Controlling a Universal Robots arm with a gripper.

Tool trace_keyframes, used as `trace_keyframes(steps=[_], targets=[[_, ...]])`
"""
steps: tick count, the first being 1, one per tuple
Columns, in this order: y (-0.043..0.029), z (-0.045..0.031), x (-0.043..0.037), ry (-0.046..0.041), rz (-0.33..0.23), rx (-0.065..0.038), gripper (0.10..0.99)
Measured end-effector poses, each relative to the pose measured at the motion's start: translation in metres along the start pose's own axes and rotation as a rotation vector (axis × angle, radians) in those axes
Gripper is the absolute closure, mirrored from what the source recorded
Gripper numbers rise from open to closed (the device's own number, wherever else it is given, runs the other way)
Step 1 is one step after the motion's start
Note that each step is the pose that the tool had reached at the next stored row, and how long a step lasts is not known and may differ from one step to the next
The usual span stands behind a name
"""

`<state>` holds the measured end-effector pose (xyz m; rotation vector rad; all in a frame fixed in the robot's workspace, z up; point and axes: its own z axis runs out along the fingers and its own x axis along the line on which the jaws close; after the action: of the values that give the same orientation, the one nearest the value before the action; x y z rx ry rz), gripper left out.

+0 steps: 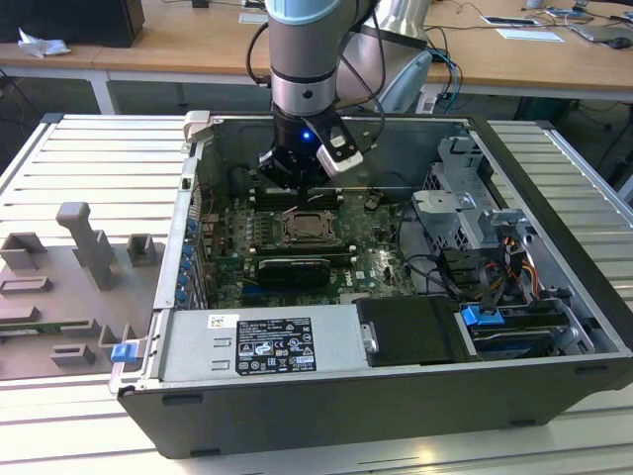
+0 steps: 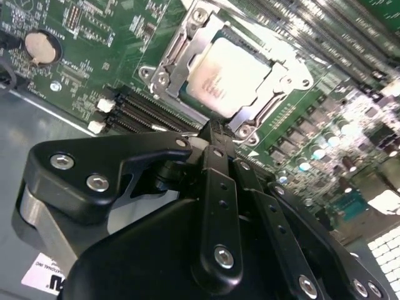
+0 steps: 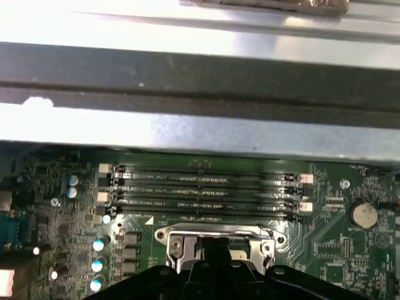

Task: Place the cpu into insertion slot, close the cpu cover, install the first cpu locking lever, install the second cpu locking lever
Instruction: 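Install the first cpu locking lever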

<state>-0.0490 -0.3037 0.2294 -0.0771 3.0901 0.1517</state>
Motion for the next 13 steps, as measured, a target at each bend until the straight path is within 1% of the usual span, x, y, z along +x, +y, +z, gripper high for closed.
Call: trace_keyframes(steps=[1,2,4,7,9,13], targets=[[0.0,0.0007,-0.0006,-0.0004,0.0,-0.006,0.98],[0.0003,0.0014,-0.0016,-0.0006,0.001,-0.007,0.98],[0.0015,0.0028,-0.0037,-0.0008,0.004,-0.007,0.98],[0.0089,0.0042,-0.0045,-0.001,0.007,-0.007,0.98],[0.012,0.0048,-0.0054,-0.0011,0.007,-0.007,0.98],[0.0133,0.0061,-0.0089,-0.0014,0.01,-0.007,0.98]])
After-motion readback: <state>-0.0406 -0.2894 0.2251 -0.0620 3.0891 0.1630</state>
